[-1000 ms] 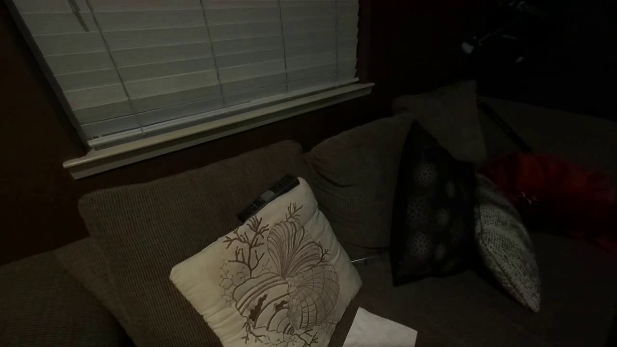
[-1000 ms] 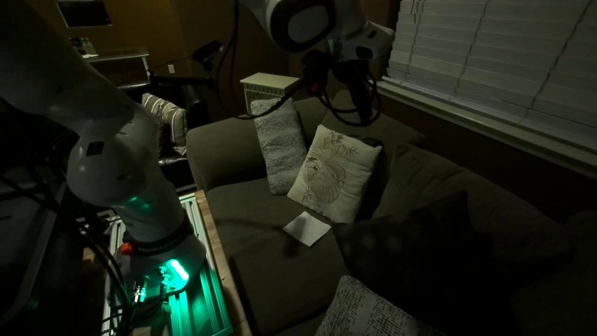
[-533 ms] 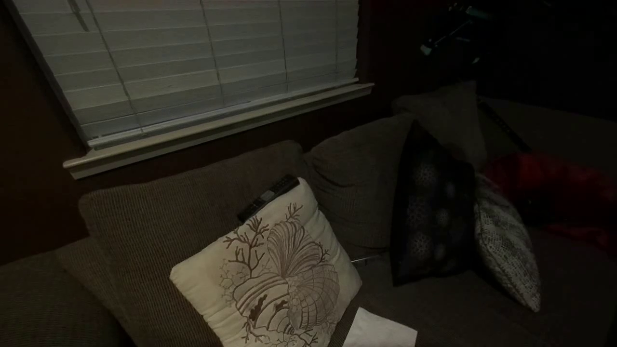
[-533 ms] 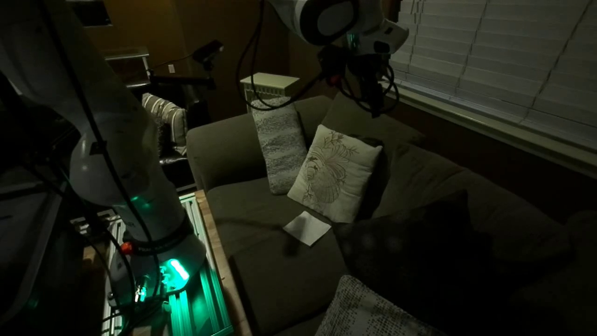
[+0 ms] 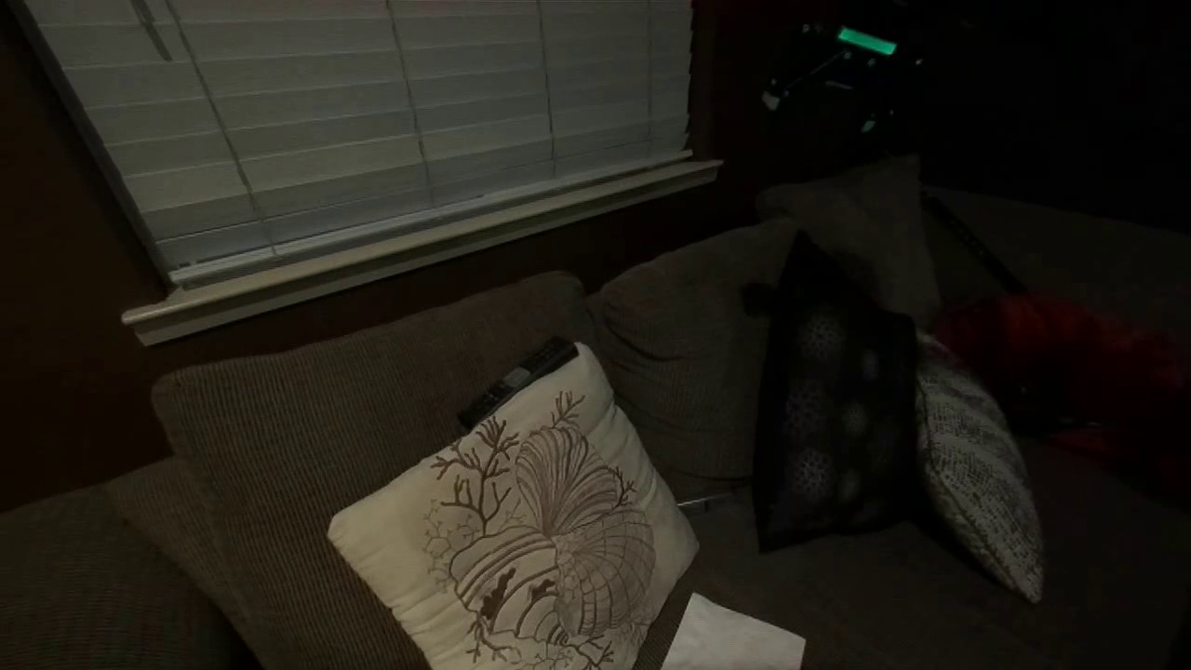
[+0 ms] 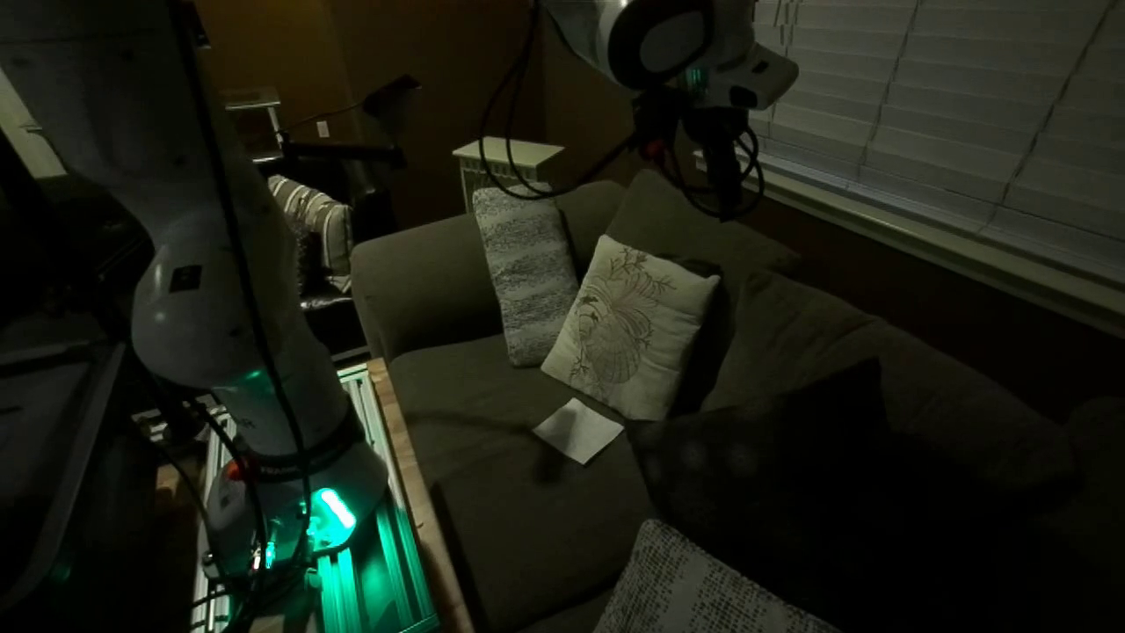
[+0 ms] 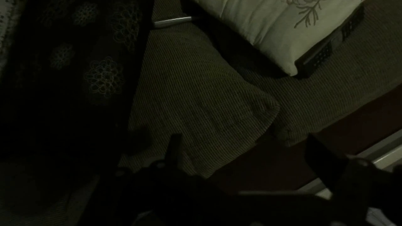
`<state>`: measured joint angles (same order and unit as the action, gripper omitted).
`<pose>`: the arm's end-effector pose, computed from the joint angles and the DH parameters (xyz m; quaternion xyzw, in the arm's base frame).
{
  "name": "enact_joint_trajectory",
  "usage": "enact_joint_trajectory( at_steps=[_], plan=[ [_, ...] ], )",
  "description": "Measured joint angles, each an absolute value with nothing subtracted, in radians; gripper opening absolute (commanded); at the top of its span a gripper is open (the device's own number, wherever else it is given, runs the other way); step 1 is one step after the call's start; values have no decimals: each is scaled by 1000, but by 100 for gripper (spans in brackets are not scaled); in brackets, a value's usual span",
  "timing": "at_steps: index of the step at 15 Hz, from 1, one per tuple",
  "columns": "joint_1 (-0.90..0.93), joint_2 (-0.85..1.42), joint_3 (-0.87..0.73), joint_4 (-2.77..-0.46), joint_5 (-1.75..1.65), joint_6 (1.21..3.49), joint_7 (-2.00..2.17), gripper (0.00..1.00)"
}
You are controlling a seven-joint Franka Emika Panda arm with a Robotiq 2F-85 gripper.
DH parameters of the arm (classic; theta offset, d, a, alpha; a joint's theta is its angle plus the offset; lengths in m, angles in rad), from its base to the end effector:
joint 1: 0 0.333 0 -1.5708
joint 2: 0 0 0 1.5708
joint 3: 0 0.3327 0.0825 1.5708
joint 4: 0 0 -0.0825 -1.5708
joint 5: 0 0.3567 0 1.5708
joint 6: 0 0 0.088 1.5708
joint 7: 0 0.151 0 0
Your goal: Move the pillow to the right
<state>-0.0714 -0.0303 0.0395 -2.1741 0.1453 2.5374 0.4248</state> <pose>0.5559 -0.0157 0.4384 -0.9413 0.2705 -0.1812 0.0886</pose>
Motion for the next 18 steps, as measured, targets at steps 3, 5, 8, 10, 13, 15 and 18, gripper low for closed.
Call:
enact_joint_trajectory(
  at_steps=[3,5,8,10,13,15,18],
  plan=[
    [-40,139,41,-2011,222,2507,446,100],
    [-12,236,48,-1901,256,2436,449,100],
    [26,355,78,-1744,288,2322,445,100],
    [36,393,84,-1694,293,2301,445,100],
    [31,402,83,-1679,294,2294,442,100],
    [33,406,76,-1674,299,2275,471,100],
    [42,476,57,-1594,302,2179,595,100]
  ],
)
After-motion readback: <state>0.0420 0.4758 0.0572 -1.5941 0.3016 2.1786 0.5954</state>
